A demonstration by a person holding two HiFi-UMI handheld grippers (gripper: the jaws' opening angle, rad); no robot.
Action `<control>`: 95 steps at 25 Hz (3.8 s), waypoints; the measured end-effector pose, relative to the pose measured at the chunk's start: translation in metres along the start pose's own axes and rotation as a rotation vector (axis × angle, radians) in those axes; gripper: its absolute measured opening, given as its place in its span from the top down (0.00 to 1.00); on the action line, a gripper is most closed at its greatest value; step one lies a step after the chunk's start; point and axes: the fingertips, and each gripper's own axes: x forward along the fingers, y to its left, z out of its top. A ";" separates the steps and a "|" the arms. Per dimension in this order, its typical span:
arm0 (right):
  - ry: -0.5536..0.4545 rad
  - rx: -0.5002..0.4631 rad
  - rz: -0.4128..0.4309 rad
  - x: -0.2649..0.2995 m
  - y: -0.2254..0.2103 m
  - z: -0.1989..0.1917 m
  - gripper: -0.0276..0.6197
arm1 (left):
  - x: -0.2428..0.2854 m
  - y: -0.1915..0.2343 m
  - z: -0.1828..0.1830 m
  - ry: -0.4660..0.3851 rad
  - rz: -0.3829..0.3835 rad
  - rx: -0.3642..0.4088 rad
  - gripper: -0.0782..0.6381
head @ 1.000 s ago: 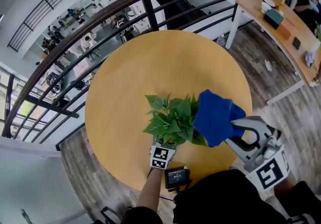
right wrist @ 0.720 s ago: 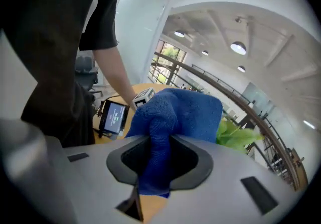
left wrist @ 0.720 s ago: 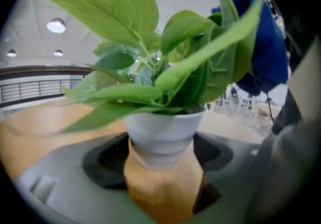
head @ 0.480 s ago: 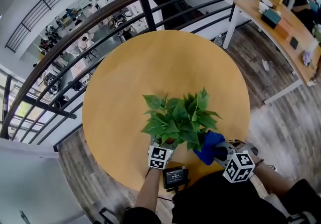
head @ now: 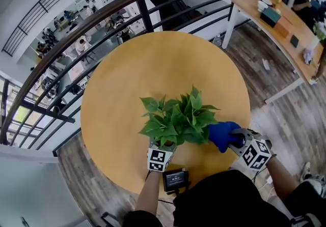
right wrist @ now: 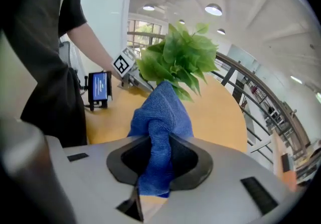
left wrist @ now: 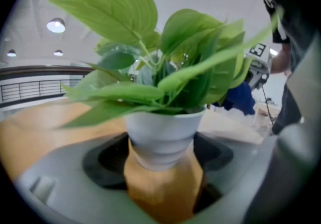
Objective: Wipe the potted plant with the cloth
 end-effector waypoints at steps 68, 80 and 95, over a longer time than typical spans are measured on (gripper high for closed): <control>-0.675 0.146 -0.111 -0.082 -0.109 0.219 0.83 | 0.000 -0.001 -0.002 0.005 0.003 0.006 0.34; -0.816 0.038 -0.226 -0.181 -0.110 0.226 0.83 | 0.000 -0.001 -0.001 0.002 0.002 0.007 0.34; -0.142 0.204 -0.316 -0.055 -0.086 -0.013 0.83 | 0.000 -0.001 -0.001 0.003 0.004 0.000 0.34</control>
